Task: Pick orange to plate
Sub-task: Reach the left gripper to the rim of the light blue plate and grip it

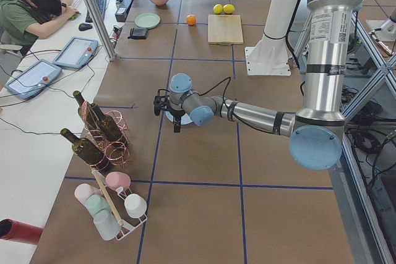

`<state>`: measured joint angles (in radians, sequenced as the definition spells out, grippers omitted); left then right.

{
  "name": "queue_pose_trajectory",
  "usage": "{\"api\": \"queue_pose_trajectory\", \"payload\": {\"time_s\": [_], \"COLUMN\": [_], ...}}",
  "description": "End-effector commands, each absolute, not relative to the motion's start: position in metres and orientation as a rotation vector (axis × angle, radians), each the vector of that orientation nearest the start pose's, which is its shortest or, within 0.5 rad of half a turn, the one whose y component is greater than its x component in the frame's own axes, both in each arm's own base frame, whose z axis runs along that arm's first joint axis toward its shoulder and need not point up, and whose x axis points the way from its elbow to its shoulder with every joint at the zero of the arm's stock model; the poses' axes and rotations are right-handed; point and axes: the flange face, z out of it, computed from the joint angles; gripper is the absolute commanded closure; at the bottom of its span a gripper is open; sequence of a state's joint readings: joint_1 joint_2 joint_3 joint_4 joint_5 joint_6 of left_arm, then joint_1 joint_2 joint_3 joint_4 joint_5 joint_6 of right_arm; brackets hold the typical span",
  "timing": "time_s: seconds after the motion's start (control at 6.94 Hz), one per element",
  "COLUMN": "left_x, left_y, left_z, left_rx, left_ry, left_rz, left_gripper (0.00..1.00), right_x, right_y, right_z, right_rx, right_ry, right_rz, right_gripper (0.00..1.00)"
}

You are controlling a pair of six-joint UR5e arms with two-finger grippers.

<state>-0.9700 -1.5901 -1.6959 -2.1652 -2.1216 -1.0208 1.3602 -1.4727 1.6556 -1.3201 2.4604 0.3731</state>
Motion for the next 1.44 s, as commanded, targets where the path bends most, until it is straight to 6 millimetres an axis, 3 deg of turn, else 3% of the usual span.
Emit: {"api": "queue_pose_trajectory", "payload": {"time_s": [0.0,0.14,0.58,1.15,1.3], "left_x": [0.279,0.291,0.296,0.316,0.316], "left_y": [-0.460,-0.455,-0.459,-0.458,-0.458], "left_z": [0.534,0.538,0.548,0.546,0.546], "left_rx": [0.104,0.086,0.081,0.071,0.069], "left_ry": [0.863,0.872,0.864,0.866,0.867], "left_rz": [-0.242,-0.250,-0.249,-0.221,-0.222], "left_gripper": [0.00,0.04,0.13,0.18,0.35], "right_x": [-0.061,-0.061,-0.060,-0.060,-0.060], "right_y": [-0.544,-0.545,-0.544,-0.545,-0.545], "right_z": [0.528,0.526,0.527,0.526,0.526], "right_rx": [0.136,0.139,0.139,0.141,0.141], "right_ry": [-0.952,-0.953,-0.953,-0.953,-0.953], "right_rz": [-0.045,-0.046,-0.044,-0.046,-0.046], "right_gripper": [0.00,0.00,0.00,0.00,0.00]}}
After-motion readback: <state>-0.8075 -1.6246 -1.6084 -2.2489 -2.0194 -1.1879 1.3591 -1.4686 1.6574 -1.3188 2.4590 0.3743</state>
